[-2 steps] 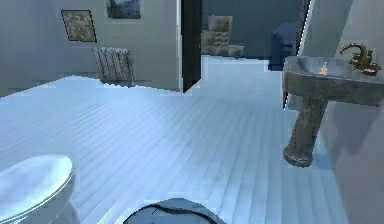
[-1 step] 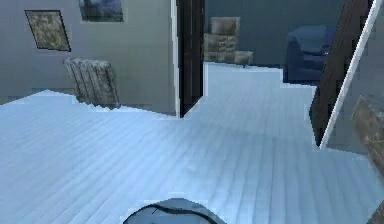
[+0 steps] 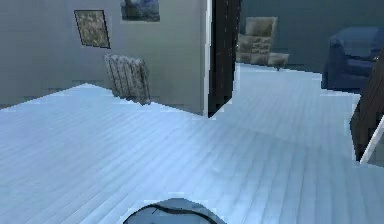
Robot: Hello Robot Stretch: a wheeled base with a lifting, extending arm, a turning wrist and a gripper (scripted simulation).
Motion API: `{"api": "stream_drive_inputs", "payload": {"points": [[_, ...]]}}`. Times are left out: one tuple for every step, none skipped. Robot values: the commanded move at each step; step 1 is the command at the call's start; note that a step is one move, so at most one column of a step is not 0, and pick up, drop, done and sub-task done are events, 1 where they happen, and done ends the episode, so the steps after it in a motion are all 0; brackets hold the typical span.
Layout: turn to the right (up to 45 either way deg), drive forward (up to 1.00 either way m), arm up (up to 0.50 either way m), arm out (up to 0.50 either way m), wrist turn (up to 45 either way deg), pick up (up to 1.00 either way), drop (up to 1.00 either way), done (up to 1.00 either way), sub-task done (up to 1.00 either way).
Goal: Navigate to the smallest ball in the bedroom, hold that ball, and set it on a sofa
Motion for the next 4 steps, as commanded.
{"api": "stream_drive_inputs", "payload": {"points": [[0.0, 0.35, 0.0, 0.0, 0.0, 0.0, 0.0, 0.0, 0.0], [30.0, 0.0, 0.0, 0.0, 0.0, 0.0, 0.0, 0.0, 0.0], [0.0, 1.0, 0.0, 0.0, 0.0, 0.0, 0.0, 0.0, 0.0], [0.0, 0.5, 0.0, 0.0, 0.0, 0.0, 0.0, 0.0, 0.0]]}}
